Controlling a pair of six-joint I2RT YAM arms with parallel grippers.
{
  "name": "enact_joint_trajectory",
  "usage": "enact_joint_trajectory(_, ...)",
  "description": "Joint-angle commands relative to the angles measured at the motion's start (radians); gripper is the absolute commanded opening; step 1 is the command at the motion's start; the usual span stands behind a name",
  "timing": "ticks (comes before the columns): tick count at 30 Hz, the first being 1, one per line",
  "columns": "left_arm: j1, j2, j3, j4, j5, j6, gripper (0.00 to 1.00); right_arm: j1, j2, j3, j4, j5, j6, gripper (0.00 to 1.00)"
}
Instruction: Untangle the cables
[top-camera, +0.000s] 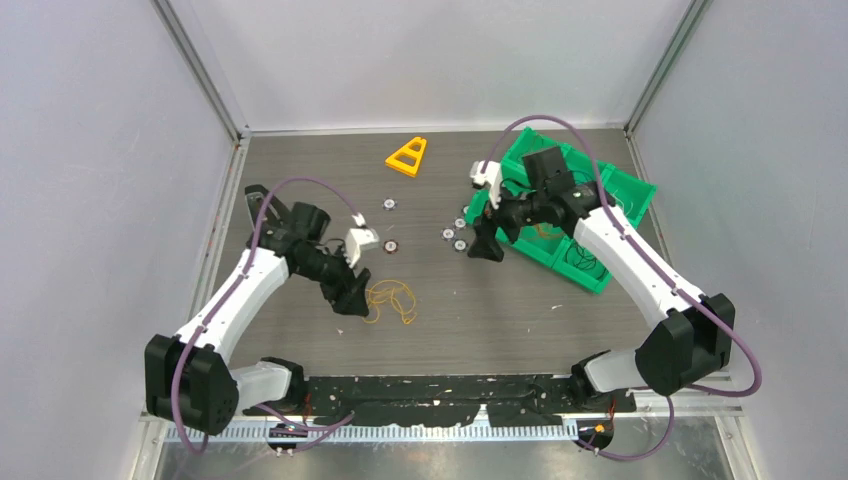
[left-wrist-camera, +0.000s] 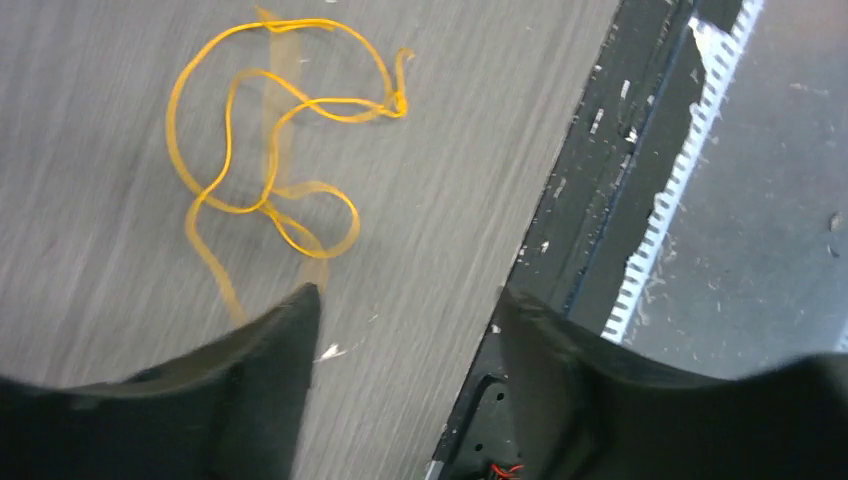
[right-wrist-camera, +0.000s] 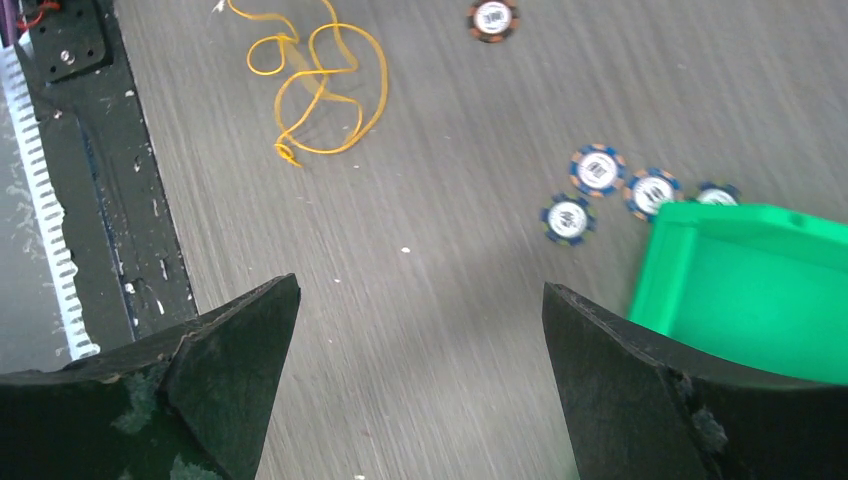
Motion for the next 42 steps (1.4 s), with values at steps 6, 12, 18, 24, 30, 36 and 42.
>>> enact_joint_trajectory(6,0.324,-0.211,0.05,0.082,0.124,-0.195,0.88,0.323,0.095,-0.093,0.349,0.228,0.206,0.98)
enact_joint_trajectory(12,0.492,-0.248,0.007,0.13,0.162,-0.309,0.88,0.508,0.262,-0.032,0.387,0.345,0.232,1.0)
enact_joint_trajectory(18,0.554,-0.252,0.018,0.165,0.159,-0.36,0.88,0.588,0.354,0.019,0.385,0.362,0.317,0.97)
enact_joint_trajectory(24,0.562,-0.256,0.017,0.206,0.149,-0.407,0.88,0.622,0.477,0.034,0.38,0.352,0.424,0.95)
enact_joint_trajectory(30,0.564,-0.267,0.027,0.212,0.136,-0.436,0.88,0.622,0.563,0.07,0.385,0.307,0.495,0.95)
enact_joint_trajectory(36,0.568,-0.293,0.017,0.194,0.138,-0.424,0.88,0.636,0.567,0.059,0.401,0.217,0.503,0.95)
enact_joint_trajectory(42,0.569,-0.329,-0.01,0.197,0.142,-0.43,0.87,0.65,0.565,0.023,0.433,0.263,0.504,1.0)
